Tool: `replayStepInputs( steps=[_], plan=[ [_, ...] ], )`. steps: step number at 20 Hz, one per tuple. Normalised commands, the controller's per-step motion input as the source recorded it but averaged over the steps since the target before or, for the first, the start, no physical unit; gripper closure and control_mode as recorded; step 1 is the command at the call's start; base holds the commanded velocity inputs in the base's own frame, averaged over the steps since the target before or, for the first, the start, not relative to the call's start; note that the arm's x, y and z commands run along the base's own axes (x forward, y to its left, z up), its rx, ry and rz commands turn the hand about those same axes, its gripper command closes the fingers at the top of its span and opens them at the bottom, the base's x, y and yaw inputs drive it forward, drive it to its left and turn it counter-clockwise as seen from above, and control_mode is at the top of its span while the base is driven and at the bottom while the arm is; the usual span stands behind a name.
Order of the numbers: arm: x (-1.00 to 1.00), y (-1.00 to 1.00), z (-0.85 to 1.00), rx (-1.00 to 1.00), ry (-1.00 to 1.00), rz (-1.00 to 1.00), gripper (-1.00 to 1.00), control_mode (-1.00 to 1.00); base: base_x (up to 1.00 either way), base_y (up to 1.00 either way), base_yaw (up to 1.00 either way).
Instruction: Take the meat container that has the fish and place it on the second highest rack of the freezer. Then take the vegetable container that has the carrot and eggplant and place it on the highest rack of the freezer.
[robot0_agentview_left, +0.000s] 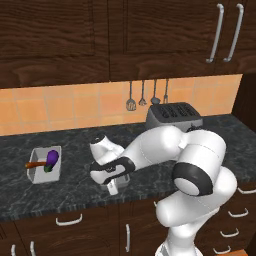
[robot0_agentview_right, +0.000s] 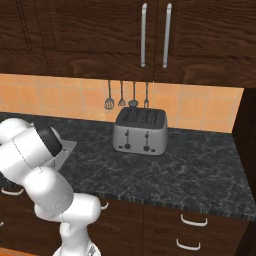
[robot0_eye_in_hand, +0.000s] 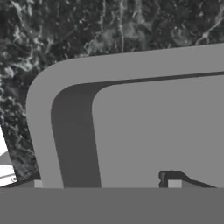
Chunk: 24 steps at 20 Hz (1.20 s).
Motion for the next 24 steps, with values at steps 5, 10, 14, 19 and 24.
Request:
replayStepInputs(
  steps=[5, 10, 14, 19, 24],
  plan=[
    [0.0, 0.0, -0.27, 0.01, 0.0, 0.0, 1.0, -1.0, 0.0, 0.0, 0.0],
    [0.0, 0.0, -0.25, 0.0, 0.0, 0.0, 1.0, -1.0, 0.0, 0.0, 0.0],
    [-0.24, 0.02, -0.04, -0.05, -0.06, 0.0, 1.0, -1.0, 0.0, 0.0, 0.0],
    [-0.62, 0.0, 0.49, -0.02, -0.19, 0.0, 1.0, -1.0, 0.0, 0.0, 0.0],
    [-0.71, 0.0, 0.96, 0.0, -0.18, 0.0, 1.0, -1.0, 0.0, 0.0, 0.0]
  ],
)
